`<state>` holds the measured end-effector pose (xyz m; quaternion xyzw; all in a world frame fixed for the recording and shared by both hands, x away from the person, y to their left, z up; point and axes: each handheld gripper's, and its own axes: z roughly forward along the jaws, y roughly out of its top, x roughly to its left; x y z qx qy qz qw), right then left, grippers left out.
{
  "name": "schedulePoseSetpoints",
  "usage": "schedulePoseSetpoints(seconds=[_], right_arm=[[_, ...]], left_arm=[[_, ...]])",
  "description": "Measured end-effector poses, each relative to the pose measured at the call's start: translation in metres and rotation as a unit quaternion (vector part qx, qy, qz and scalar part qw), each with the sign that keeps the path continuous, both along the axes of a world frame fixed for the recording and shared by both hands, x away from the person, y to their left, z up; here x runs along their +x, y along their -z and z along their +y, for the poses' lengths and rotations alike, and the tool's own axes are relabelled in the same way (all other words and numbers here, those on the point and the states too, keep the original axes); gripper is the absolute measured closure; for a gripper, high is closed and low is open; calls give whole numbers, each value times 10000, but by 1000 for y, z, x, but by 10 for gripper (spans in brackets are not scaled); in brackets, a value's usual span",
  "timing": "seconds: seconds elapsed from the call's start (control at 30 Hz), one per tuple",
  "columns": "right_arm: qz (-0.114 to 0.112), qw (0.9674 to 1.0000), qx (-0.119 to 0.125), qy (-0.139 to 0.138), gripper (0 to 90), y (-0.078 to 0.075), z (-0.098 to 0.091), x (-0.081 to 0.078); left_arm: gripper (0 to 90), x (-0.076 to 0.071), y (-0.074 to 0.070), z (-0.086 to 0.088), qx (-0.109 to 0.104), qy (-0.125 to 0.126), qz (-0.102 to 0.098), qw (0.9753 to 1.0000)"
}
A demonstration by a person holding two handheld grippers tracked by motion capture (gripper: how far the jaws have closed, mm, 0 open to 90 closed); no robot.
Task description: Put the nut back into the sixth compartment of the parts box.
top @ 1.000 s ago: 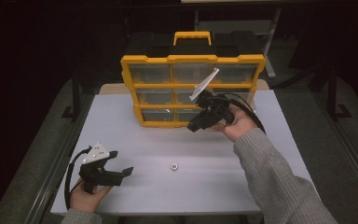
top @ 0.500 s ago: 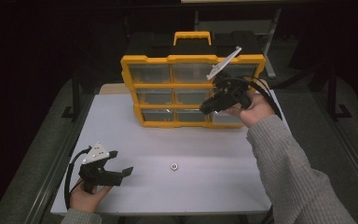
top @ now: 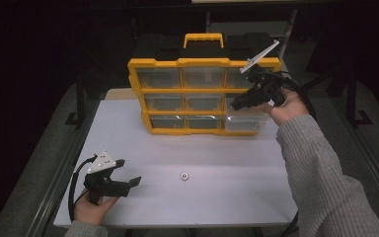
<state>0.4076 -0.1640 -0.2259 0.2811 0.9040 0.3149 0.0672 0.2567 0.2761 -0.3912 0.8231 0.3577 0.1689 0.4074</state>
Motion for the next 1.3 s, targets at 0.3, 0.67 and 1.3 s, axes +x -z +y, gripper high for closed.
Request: schedulePoseSetpoints(seconds=[0.3, 0.67, 1.3], right_arm=[[98, 9994, -136, 316, 690, 17, -17, 8], [196, 9986, -302, 376, 683, 42, -19, 16], [12, 9995, -145, 291, 636, 15, -15, 3]], left_arm=[[153, 0, 1, -2, -52, -29, 27, 10000], [153, 0, 1, -1, -90, -41, 42, 9999], [153, 0, 1, -1, -108, -52, 58, 9999]])
